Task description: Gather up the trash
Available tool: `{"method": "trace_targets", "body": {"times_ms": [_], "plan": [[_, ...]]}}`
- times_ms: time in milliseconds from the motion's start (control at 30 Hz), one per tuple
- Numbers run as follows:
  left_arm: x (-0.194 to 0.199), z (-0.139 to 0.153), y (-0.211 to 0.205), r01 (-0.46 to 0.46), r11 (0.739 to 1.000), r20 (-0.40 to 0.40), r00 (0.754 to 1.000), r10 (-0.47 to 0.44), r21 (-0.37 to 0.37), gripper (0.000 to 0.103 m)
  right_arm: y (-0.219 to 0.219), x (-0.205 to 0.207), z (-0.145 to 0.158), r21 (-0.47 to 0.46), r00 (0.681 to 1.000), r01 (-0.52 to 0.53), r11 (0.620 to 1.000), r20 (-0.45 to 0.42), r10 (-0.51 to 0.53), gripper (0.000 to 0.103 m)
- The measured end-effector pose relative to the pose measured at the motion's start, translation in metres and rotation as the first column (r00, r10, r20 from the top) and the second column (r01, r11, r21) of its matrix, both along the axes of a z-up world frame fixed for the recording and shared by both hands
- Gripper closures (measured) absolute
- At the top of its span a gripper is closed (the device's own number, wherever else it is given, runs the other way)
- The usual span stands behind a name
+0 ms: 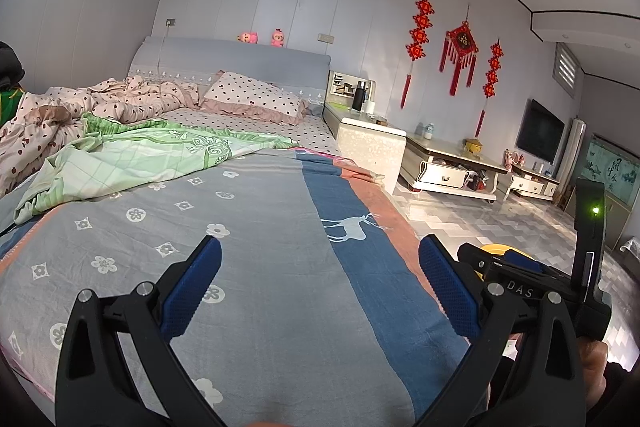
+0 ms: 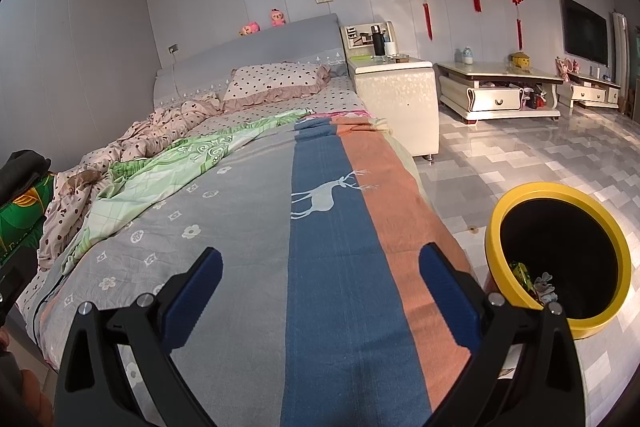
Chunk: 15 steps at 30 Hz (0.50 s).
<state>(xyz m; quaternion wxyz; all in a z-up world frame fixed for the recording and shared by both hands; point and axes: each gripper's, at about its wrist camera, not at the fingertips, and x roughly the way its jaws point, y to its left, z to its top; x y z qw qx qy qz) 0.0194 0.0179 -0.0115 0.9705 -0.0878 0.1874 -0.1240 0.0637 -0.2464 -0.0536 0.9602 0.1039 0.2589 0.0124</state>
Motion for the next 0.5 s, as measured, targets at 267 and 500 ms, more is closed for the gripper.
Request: {"method": "trace_targets", "body": {"times_ms": [267,500], "plan": [[0.0009,0.0000,-0.0014,0.003,1.000,-0.004,1.000,-0.003,0.001,0.008,-0.0004,0.0004,-0.0019,0.003,1.000,0.001,1.000,-0.007,-0.001,0.008],[0.0015,-0.0005,-0.0018,0.003,1.000,-0.005,1.000,-0.003,0.000,0.008,0.0000,0.0010,-0.0036,0.007,1.000,0.005,1.000,-0.011,-0.005,0.008]]}}
